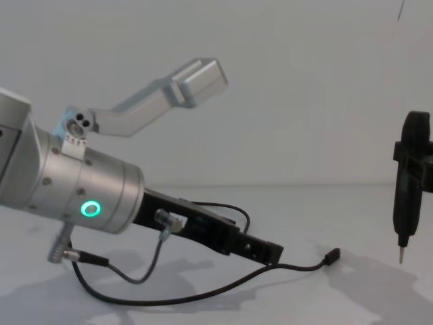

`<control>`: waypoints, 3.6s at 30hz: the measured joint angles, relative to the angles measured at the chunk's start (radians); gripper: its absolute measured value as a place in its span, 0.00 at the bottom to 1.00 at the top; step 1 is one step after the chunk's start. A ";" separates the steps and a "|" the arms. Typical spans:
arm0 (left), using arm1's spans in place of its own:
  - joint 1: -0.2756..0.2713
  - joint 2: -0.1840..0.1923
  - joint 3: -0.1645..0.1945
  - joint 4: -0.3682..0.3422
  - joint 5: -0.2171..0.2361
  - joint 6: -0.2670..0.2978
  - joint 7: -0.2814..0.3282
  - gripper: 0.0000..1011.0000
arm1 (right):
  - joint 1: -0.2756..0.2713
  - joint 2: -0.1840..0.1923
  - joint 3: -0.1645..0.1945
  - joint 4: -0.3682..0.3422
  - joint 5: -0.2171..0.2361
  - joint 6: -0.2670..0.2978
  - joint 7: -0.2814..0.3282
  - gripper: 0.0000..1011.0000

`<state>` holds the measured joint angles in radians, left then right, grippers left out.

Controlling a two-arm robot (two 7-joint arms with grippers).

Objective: Pick up the data cable with the one hand.

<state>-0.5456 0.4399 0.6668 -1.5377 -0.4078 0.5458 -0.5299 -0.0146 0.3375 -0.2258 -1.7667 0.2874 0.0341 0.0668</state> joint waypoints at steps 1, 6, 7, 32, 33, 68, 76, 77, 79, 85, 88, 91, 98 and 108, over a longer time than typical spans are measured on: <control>-0.003 -0.006 0.006 0.008 0.003 0.000 0.002 0.99 | 0.000 0.000 0.000 0.000 0.000 0.000 0.000 0.28; -0.010 -0.019 0.019 0.028 0.013 0.001 0.009 0.99 | 0.000 0.000 0.000 0.000 0.000 0.000 0.000 0.28; -0.011 -0.022 0.021 0.032 0.015 0.002 0.011 0.99 | 0.000 0.000 0.000 0.000 0.000 0.000 0.000 0.28; -0.028 -0.073 0.045 0.095 0.045 0.002 0.032 0.66 | 0.000 0.000 0.000 0.000 0.000 0.000 0.000 0.28; -0.028 -0.074 0.046 0.096 0.045 0.002 0.032 0.62 | 0.000 0.000 0.000 0.000 0.000 0.000 0.000 0.28; -0.030 -0.081 0.049 0.104 0.055 -0.006 0.034 0.04 | 0.000 -0.001 0.001 0.000 0.000 0.000 0.000 0.28; -0.033 -0.070 0.054 0.093 0.075 -0.047 0.022 0.04 | 0.007 -0.009 0.019 -0.013 0.018 0.007 0.004 0.28; -0.035 -0.066 0.055 0.088 0.080 -0.059 0.019 0.04 | 0.008 -0.010 0.021 -0.015 0.020 0.008 0.005 0.28; -0.037 -0.061 0.055 0.079 0.087 -0.076 0.014 0.04 | 0.014 -0.012 0.028 -0.023 0.028 0.013 0.007 0.28; -0.042 -0.045 0.049 0.050 0.099 -0.118 0.000 0.04 | 0.031 -0.015 0.045 -0.042 0.044 0.025 0.016 0.28; -0.045 -0.033 0.041 0.029 0.101 -0.145 -0.015 0.04 | 0.044 -0.016 0.054 -0.053 0.053 0.034 0.022 0.28; -0.047 -0.027 0.038 0.019 0.102 -0.159 -0.025 0.04 | 0.056 -0.016 0.061 -0.060 0.057 0.039 0.028 0.28; -0.055 -0.009 0.032 -0.005 0.102 -0.188 -0.053 0.04 | 0.084 -0.019 0.071 -0.065 0.067 0.045 0.044 0.28; -0.061 0.002 0.029 -0.021 0.102 -0.207 -0.071 0.04 | 0.128 -0.033 0.081 -0.042 0.067 0.036 0.057 0.28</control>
<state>-0.6061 0.4421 0.6957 -1.5589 -0.3056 0.3390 -0.6006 0.1133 0.3044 -0.1448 -1.8084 0.3547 0.0696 0.1237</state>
